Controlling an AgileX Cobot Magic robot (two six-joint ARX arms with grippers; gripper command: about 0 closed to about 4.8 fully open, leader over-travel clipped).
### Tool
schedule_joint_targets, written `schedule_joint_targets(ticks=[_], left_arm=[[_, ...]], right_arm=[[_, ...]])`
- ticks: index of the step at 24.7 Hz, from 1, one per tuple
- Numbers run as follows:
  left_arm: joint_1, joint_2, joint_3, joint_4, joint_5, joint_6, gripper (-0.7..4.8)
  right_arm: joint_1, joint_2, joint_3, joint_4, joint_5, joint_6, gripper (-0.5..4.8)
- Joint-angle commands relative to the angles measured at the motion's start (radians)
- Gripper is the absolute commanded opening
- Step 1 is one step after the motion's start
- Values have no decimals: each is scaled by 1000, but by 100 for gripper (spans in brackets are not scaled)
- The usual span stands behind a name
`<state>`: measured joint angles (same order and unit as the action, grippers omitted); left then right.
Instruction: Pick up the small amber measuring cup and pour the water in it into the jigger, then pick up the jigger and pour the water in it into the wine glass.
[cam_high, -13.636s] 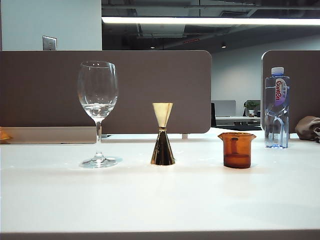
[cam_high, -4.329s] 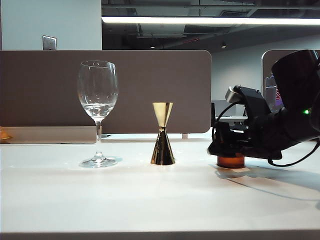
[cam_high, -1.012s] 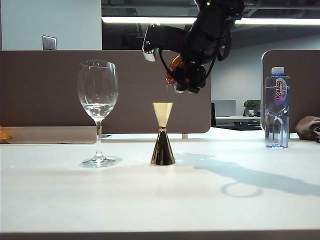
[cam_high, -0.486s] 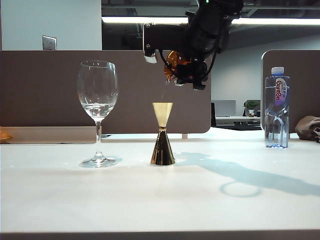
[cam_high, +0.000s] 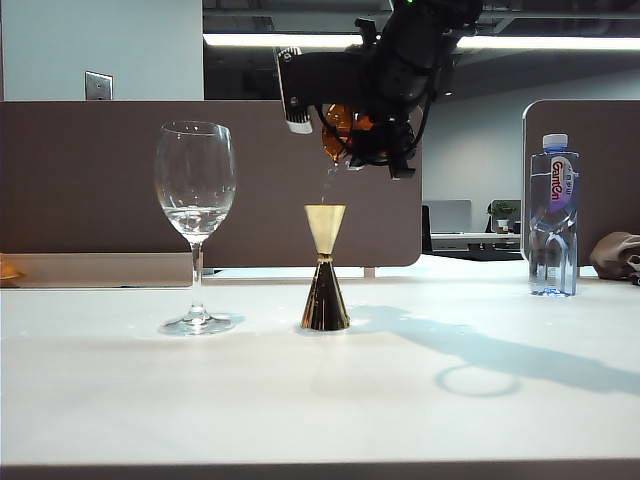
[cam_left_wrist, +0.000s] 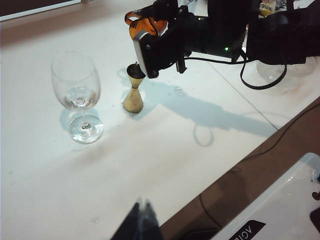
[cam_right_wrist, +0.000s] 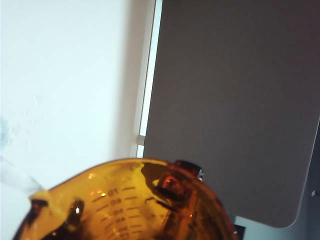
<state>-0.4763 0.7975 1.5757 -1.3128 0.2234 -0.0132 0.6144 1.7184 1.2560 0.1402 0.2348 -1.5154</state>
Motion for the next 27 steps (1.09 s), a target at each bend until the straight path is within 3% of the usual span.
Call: schedule_joint_targets(ticks=[1, 5, 17, 21, 24, 26, 27], left_arm=[[1, -1, 2, 13, 1, 5, -2], [1, -1, 2, 13, 1, 5, -2], [1, -1, 2, 13, 1, 5, -2], [1, -1, 2, 13, 1, 5, -2], [1, -1, 2, 13, 1, 5, -2], [1, -1, 2, 13, 1, 5, -2], [1, -1, 2, 13, 1, 5, -2]], right_arm=[[20, -12, 7, 20, 18, -94, -1], [36, -18, 7, 26, 36, -162, -1], [36, -18, 7, 22, 54, -123, -1], [34, -18, 7, 28, 56, 136, -1], [22, -25, 5, 10, 97, 477, -1], [-6, -51, -17, -26, 130, 815, -1], [-20, -69, -42, -13, 124, 899, -1]])
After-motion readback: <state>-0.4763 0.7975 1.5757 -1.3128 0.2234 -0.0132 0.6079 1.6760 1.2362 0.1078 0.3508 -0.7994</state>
